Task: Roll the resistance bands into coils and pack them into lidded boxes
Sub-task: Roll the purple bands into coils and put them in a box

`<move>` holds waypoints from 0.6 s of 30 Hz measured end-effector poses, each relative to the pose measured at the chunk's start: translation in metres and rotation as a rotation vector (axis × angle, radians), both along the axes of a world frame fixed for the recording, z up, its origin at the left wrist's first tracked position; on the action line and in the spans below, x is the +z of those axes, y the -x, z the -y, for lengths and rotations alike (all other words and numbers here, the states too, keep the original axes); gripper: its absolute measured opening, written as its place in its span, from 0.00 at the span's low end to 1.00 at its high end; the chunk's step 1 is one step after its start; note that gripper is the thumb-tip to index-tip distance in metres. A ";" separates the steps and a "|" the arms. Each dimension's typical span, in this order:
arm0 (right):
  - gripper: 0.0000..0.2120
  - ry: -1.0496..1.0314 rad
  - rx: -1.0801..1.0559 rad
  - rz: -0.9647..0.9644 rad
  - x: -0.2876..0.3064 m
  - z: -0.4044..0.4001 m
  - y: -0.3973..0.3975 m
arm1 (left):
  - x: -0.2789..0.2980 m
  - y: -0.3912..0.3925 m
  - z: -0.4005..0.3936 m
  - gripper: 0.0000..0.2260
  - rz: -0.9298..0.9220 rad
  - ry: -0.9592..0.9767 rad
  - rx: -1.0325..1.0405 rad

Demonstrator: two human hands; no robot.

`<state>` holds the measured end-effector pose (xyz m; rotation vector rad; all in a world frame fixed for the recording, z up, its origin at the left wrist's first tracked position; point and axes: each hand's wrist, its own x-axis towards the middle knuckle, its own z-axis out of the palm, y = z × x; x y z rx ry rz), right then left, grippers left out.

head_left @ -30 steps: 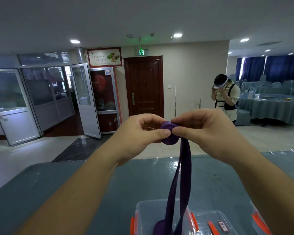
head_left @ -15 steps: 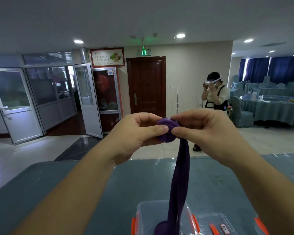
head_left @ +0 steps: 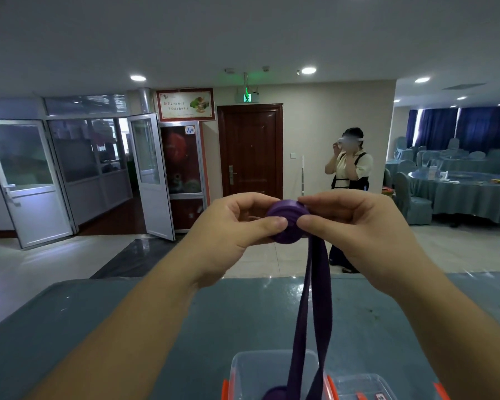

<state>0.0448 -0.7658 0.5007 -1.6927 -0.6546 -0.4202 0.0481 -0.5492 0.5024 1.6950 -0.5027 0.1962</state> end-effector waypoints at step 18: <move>0.14 0.098 -0.019 -0.001 -0.003 -0.002 0.001 | -0.005 0.002 -0.001 0.11 0.041 -0.164 0.110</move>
